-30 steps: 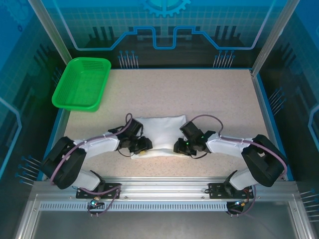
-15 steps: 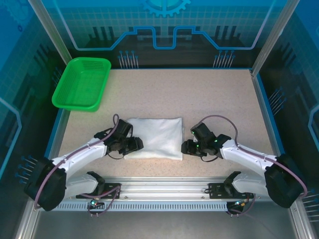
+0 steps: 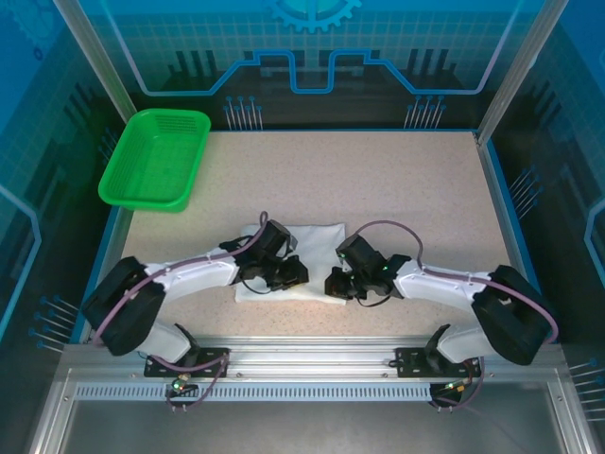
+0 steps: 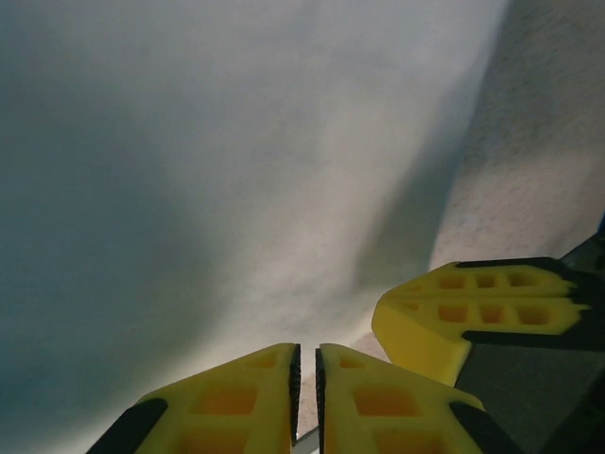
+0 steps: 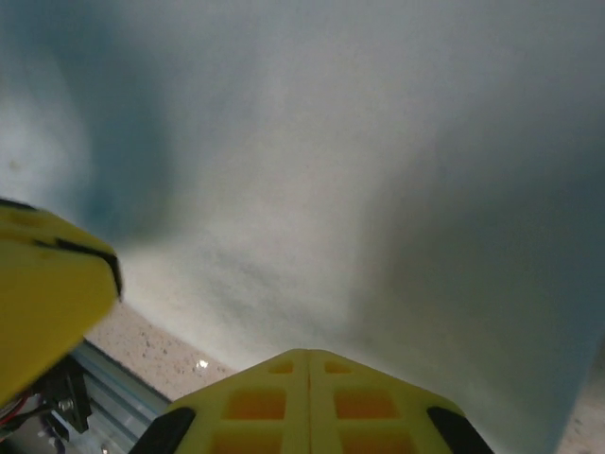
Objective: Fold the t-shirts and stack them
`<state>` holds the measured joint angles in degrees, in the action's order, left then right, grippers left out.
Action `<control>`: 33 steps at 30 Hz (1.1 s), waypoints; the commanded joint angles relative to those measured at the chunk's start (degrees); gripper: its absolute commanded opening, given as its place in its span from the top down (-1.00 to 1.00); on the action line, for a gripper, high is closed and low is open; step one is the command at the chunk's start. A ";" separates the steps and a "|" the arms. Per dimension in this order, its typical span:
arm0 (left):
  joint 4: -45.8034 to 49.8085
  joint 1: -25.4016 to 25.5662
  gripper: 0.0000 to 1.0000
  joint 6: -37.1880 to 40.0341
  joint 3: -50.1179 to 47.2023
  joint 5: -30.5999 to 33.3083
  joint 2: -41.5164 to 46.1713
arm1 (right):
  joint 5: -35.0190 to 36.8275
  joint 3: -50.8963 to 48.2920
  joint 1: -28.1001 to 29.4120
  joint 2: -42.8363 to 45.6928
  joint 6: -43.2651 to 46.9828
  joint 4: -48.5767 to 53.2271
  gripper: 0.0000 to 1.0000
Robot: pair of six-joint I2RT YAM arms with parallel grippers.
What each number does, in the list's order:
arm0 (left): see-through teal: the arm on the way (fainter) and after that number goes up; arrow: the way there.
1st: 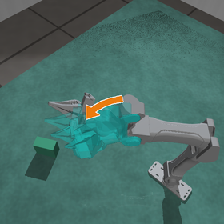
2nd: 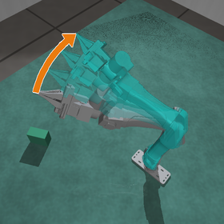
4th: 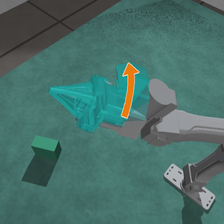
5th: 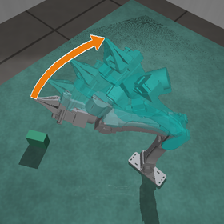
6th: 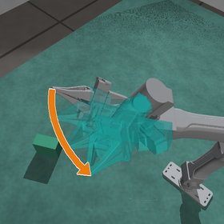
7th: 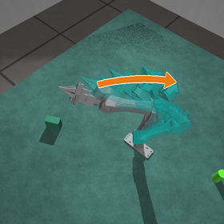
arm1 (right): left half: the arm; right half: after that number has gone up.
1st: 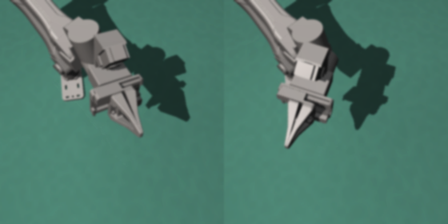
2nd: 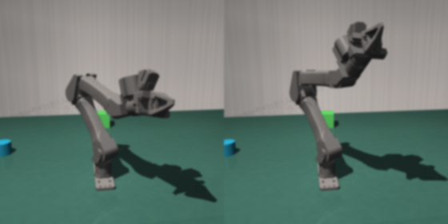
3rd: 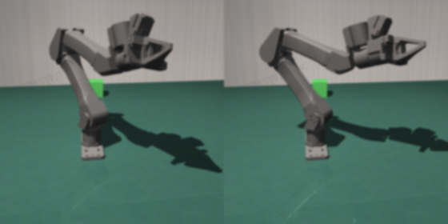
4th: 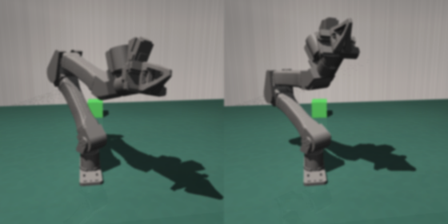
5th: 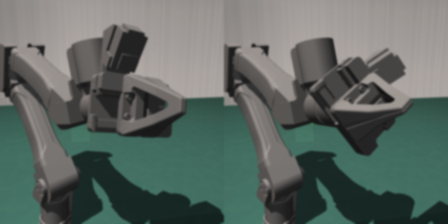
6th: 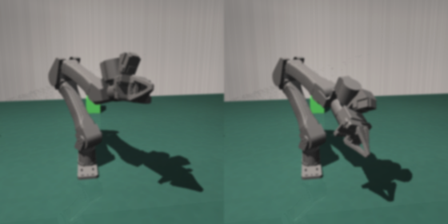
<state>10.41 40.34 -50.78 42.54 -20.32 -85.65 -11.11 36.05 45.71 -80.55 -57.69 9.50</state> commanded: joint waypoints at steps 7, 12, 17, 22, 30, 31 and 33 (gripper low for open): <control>14.85 0.18 0.60 6.98 -5.40 7.85 2.92 | 3.06 0.52 -1.90 -5.15 2.39 6.79 0.89; 21.54 0.19 0.51 7.28 -9.11 11.99 8.79 | 2.77 -0.90 -5.02 -4.74 4.02 7.24 0.82; 26.73 -0.17 0.42 6.23 -9.07 16.95 13.95 | 1.87 -0.46 -5.54 -0.19 5.36 7.91 0.62; 30.25 -0.48 0.17 4.66 -6.71 20.17 23.91 | 6.28 0.76 -8.41 10.35 8.07 13.17 -0.14; 30.15 -4.87 -0.41 4.56 -8.15 26.45 38.05 | 4.10 9.43 -19.00 5.39 19.32 20.10 -0.57; 29.13 -5.52 -0.49 4.43 -8.95 26.64 38.84 | 4.60 11.93 -19.01 2.43 20.66 21.94 -0.55; 26.41 -6.28 -0.62 4.74 -10.85 26.64 39.59 | 5.31 14.87 -19.00 -2.34 22.28 22.61 -0.50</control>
<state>38.09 34.98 -46.59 34.63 3.79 -46.50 -6.00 47.44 26.83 -78.19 -41.30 27.35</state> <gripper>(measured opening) 0.794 0.755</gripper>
